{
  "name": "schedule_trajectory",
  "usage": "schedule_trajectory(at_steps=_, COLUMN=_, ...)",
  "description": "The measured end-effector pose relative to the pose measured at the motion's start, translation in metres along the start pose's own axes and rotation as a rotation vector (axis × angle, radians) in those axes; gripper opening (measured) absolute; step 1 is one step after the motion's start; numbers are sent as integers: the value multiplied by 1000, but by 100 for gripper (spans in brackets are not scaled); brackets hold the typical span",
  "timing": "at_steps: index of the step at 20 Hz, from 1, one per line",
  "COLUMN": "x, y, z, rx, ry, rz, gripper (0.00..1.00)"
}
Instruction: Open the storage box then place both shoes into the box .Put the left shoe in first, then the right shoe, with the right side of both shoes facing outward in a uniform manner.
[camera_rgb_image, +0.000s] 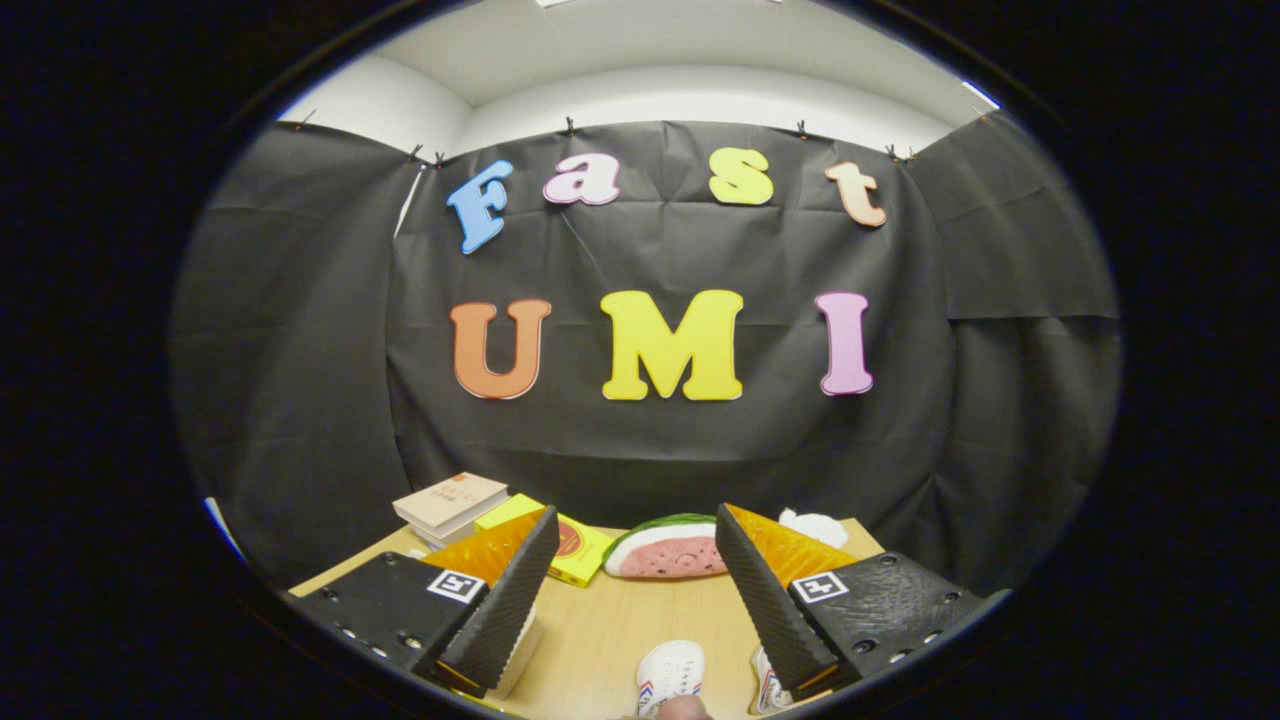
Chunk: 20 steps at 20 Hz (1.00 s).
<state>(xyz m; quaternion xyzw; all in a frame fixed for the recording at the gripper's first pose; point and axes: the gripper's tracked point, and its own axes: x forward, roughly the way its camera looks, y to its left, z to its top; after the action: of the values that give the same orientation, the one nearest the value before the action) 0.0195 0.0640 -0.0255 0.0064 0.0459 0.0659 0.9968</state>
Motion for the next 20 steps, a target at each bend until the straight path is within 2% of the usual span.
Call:
schedule_trajectory(at_steps=9, x=-3, y=-1, z=-33, rx=19, ry=58, rz=67, gripper=95)
schedule_trajectory(at_steps=14, x=0, y=20, z=-81, rx=30, ry=171, rz=160, gripper=95)
schedule_trajectory(at_steps=20, x=-3, y=70, z=-157, rx=118, ry=350, rz=298, gripper=95)
